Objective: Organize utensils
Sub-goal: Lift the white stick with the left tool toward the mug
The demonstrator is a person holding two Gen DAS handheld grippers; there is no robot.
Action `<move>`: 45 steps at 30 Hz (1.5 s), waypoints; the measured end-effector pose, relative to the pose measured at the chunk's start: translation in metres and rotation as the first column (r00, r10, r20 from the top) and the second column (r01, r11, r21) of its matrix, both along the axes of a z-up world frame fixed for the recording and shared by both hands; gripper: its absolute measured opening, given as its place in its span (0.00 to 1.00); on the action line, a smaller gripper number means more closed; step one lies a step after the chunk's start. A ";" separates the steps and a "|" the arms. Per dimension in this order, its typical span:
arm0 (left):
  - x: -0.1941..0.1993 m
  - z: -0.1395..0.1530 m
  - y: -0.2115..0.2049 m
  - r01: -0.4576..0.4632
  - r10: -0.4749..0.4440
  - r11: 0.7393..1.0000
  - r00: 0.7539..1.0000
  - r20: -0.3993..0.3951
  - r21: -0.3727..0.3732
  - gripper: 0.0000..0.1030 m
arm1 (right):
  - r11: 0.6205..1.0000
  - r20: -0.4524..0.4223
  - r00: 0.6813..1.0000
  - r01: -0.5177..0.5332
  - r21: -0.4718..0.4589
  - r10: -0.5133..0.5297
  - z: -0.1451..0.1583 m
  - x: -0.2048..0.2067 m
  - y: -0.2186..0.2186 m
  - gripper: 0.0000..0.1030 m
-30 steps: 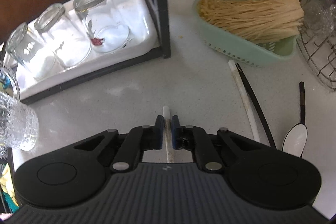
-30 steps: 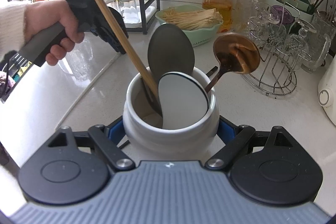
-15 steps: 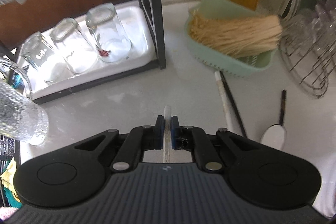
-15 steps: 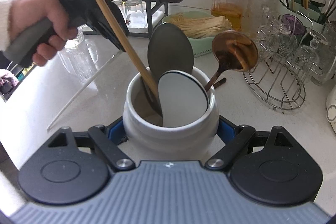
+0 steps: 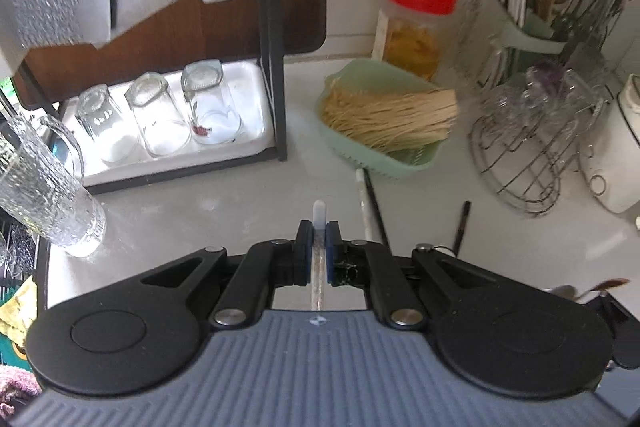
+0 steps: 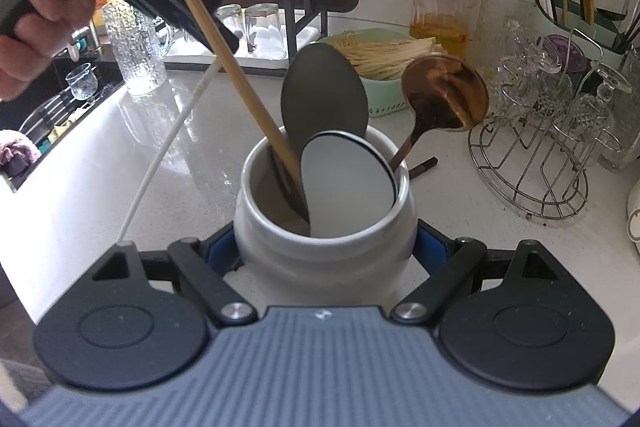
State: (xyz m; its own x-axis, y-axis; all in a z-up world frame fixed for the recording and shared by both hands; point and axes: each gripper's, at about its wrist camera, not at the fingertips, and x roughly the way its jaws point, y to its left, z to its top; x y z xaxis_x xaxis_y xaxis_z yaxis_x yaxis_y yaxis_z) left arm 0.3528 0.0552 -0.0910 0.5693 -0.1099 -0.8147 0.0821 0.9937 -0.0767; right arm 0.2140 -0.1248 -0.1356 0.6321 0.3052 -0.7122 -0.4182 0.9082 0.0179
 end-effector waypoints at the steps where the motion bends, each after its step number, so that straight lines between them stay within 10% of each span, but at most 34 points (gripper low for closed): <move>1: -0.003 0.003 -0.001 0.011 -0.011 1.000 1.000 0.007 -0.007 0.07 | 1.000 0.004 1.000 -0.002 0.001 0.002 0.000 0.000 0.000 0.88; 45: -0.068 0.096 -0.008 0.018 0.006 0.993 0.979 0.206 -0.119 0.07 | 1.000 0.034 0.999 -0.028 0.000 0.028 -0.001 -0.002 0.001 0.88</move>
State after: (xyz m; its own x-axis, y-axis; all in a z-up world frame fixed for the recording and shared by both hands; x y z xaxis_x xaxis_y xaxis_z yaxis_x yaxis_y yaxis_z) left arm 0.2850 0.0477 0.0053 0.7223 -0.2030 -0.6611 0.1143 0.9778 -0.1753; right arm 0.2123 -0.1241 -0.1371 0.6472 0.3237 -0.6901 -0.4441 0.8960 0.0038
